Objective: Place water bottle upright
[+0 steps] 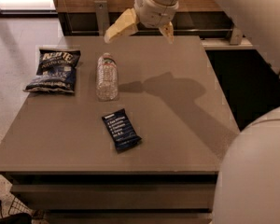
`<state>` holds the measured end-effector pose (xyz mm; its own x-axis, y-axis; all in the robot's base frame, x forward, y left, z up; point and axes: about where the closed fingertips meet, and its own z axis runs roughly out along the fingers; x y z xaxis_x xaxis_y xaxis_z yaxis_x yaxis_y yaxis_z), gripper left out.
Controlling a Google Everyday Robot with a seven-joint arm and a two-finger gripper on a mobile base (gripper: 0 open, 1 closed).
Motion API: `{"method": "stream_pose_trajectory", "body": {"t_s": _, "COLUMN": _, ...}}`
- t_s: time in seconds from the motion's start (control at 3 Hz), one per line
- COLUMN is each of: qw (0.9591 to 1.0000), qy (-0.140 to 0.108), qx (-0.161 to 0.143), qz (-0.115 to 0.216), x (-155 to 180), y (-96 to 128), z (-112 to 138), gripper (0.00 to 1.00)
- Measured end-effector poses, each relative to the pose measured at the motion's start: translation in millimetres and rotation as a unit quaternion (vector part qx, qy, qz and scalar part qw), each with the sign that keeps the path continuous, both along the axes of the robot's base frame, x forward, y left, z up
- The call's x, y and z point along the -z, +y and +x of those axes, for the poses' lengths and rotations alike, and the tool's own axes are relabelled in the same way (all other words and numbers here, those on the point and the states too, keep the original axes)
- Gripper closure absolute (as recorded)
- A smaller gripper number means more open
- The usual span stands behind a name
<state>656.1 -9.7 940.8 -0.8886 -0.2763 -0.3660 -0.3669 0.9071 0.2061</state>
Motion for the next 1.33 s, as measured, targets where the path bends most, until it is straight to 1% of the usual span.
{"method": "stream_pose_trajectory", "body": {"t_s": 0.33, "qw": 0.9998, "qy": 0.02, "qx": 0.002, "qz": -0.008, "x": 11.2, "y": 19.1, "z": 3.0, "gripper": 0.0}}
{"method": "stream_pose_trajectory", "body": {"t_s": 0.67, "qw": 0.9985, "qy": 0.047, "qx": -0.012, "qz": -0.024, "x": 28.6, "y": 39.7, "z": 11.4, "gripper": 0.0}}
{"method": "stream_pose_trajectory", "body": {"t_s": 1.0, "qw": 0.9957, "qy": 0.078, "qx": -0.026, "qz": -0.042, "x": 50.5, "y": 56.6, "z": 20.0, "gripper": 0.0}}
{"method": "stream_pose_trajectory", "body": {"t_s": 1.33, "qw": 0.9909, "qy": 0.108, "qx": -0.029, "qz": -0.075, "x": 72.3, "y": 73.0, "z": 26.7, "gripper": 0.0}}
